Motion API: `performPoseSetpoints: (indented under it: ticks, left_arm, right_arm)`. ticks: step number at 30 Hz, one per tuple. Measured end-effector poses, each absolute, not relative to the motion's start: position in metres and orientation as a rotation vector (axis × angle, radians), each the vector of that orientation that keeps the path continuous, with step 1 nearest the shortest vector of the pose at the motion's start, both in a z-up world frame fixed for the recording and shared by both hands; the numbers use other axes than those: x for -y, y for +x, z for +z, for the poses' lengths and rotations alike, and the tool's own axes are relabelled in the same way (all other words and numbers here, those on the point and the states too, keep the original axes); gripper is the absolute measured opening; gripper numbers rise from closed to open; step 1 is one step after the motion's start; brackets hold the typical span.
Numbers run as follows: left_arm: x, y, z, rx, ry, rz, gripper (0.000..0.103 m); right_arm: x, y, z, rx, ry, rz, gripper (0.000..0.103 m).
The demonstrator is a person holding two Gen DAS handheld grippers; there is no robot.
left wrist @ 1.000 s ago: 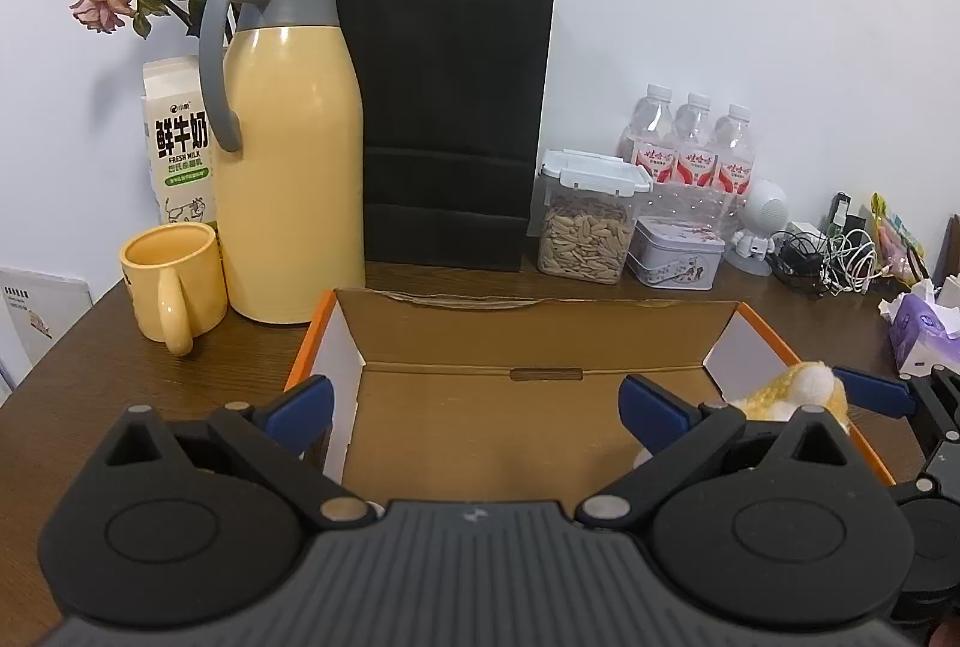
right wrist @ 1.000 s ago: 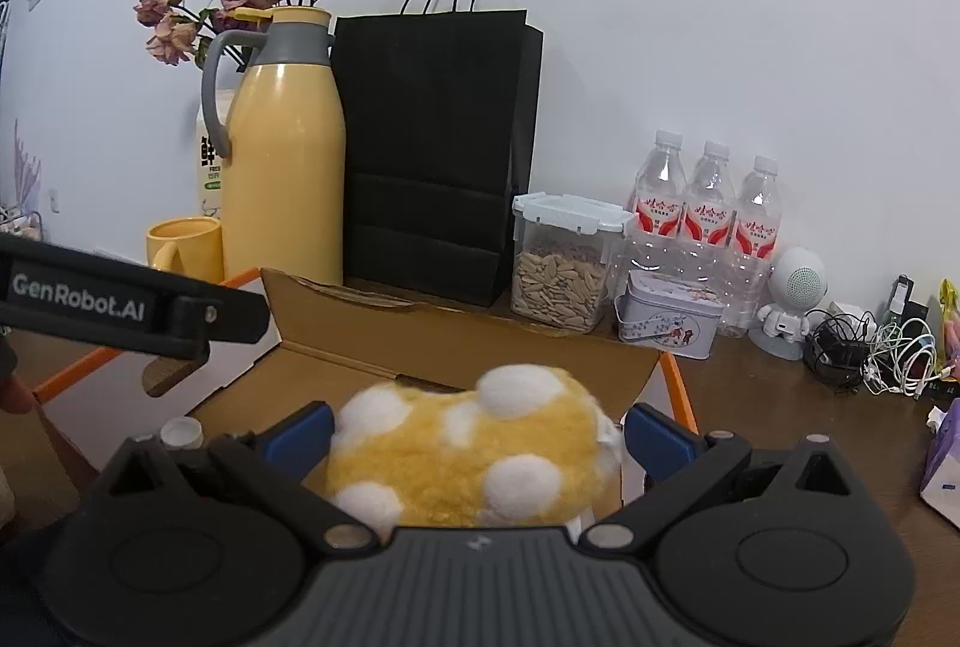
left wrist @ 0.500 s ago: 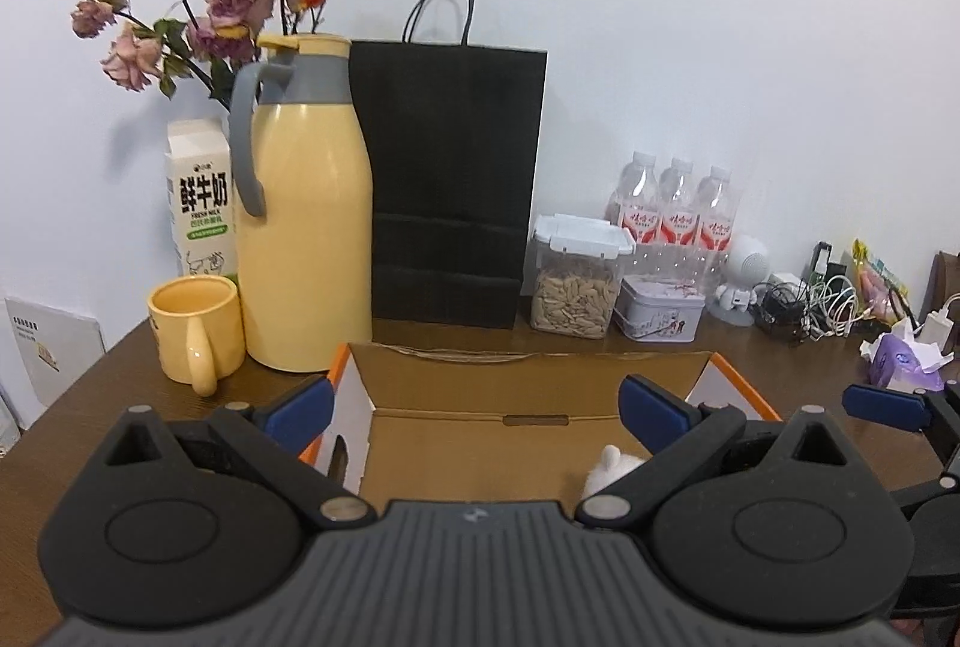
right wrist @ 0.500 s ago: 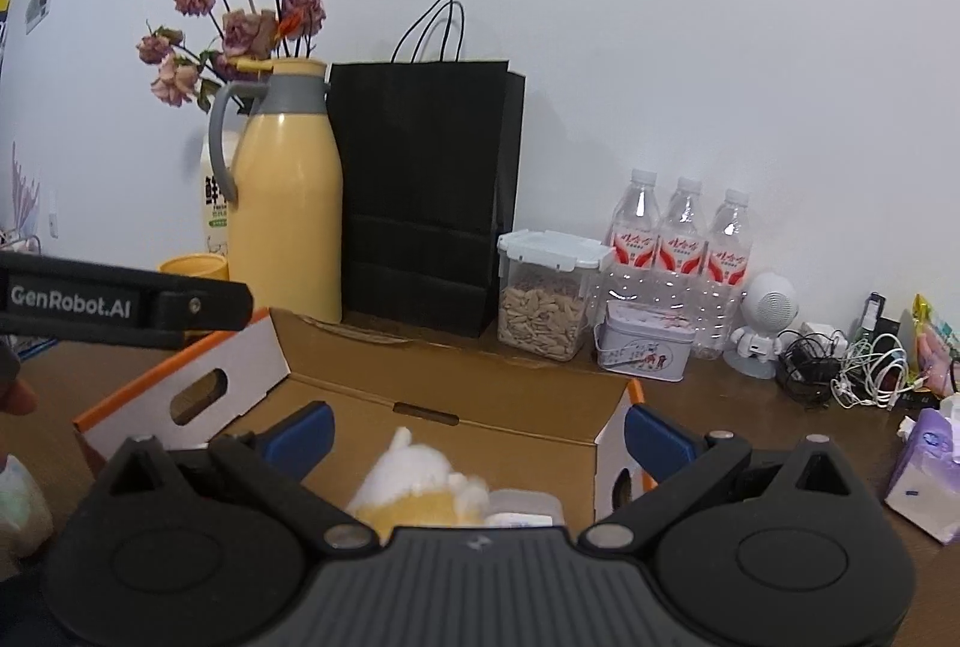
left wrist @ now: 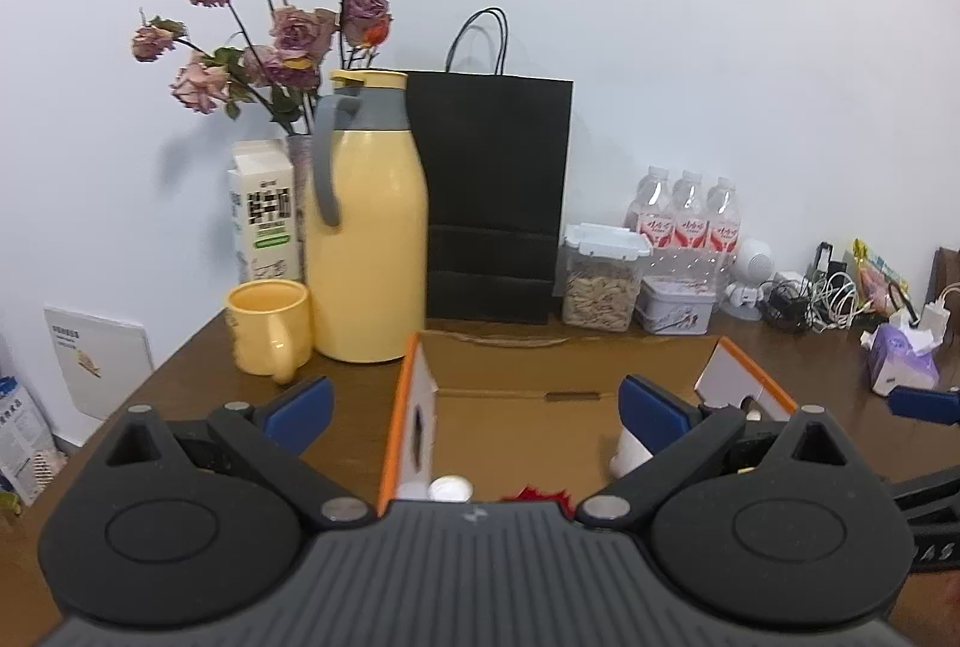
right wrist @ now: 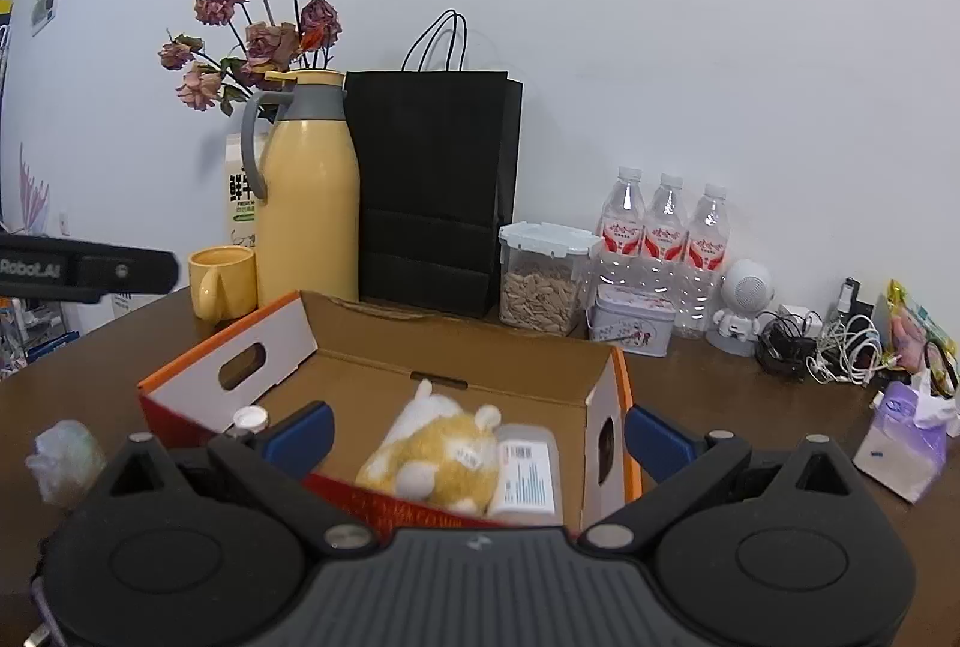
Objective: Organize objects
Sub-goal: 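Withdraw both tools from the box toward the remaining table items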
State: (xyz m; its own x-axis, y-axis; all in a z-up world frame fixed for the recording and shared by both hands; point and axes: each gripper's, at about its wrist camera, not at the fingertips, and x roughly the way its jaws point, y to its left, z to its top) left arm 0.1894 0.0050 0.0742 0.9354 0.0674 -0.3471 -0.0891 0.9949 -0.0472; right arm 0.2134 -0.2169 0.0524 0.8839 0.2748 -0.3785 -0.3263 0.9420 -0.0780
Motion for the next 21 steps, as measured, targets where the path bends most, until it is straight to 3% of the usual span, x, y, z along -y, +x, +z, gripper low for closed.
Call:
performPoseSetpoints:
  ticks: [21]
  left_arm:
    - [-0.058, 0.11, 0.03, -0.472, -0.057, 0.161, 0.103]
  right_arm:
    - [0.243, 0.134, 0.003, -0.51, -0.113, 0.289, 0.103]
